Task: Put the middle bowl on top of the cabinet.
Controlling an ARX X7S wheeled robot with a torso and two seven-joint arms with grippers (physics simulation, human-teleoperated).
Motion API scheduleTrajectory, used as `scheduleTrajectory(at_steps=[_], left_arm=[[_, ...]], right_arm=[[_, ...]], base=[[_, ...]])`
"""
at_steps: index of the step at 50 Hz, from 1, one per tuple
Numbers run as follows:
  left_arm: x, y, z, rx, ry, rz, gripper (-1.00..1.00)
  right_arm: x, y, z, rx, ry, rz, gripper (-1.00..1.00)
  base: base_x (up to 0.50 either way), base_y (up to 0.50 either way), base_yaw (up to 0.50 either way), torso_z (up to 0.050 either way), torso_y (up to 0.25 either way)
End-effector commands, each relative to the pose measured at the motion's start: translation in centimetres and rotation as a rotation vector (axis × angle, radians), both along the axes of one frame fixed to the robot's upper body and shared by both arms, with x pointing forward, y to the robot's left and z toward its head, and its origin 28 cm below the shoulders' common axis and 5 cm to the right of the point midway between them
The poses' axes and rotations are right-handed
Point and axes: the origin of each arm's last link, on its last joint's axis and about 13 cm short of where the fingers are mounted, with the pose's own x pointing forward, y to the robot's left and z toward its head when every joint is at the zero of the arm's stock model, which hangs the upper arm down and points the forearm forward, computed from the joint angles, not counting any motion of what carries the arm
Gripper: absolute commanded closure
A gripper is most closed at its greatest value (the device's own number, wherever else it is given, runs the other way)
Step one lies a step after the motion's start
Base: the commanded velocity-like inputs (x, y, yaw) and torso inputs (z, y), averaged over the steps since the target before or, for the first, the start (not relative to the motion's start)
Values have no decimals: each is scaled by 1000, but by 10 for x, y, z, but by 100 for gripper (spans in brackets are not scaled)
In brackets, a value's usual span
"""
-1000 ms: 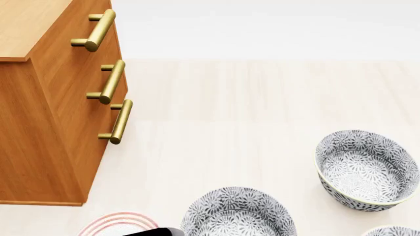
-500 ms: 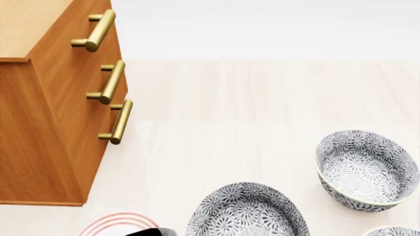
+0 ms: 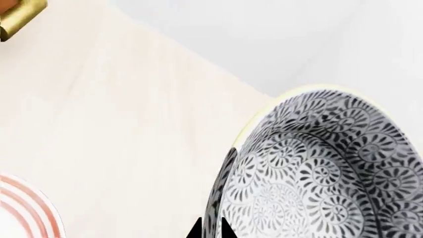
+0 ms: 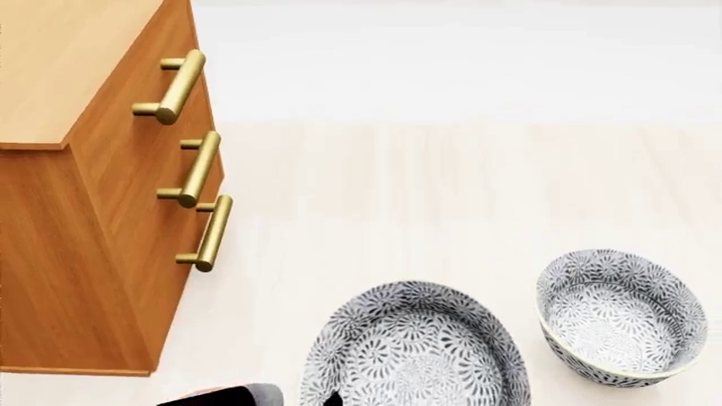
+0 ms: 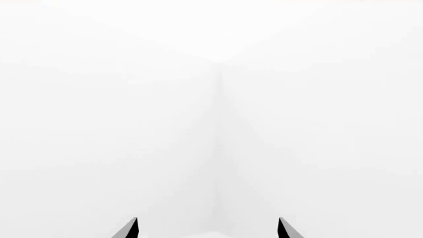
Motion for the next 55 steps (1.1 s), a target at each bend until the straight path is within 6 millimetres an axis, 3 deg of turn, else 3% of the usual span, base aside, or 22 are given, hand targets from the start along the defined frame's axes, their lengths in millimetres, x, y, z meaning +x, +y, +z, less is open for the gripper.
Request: scheduleTrajectory(at_steps=[1,6,13,15,22,28,33,36,40,45,55], left_arm=[[-1,2,16,-25,-60,0,100],[-3,3,26,-39,-91,-12,100],[-9,8,67,-70,-221,-43,100],[-10,11,85,-60,-276,-32,100],[-21,23,174,-63,-496,-109,100],[-23,36,227,-25,-569,-115,100],[-25,38,255,49,-586,-88,100],[-33,38,277,24,-456,-158,100],[-28,37,293,72,-317,-105,100],[-7,38,308,71,-153,-66,100],[46,53,342,-16,73,265,100]], right_arm=[[0,1,2,-1,-7,1,-100],[0,0,2,-1,-12,0,-100],[0,1,1,-1,-18,1,-100],[0,2,1,-1,-21,0,-100],[1,1,-2,2,-33,-12,-100],[8,2,-6,11,-36,-19,-100],[11,5,-6,11,-37,-21,-100],[13,7,-5,12,-38,-22,-100],[13,9,-4,14,-39,-19,-100],[13,11,-3,18,-40,-19,-100],[12,14,1,18,-44,-21,-100]], base=[[0,0,0,50,137],[0,0,0,50,137],[0,0,0,50,139],[0,0,0,50,154],[0,0,0,10,21],[0,0,0,0,0],[0,0,0,0,0],[0,0,0,0,0],[0,0,0,0,0],[0,0,0,0,0],[0,0,0,0,0]])
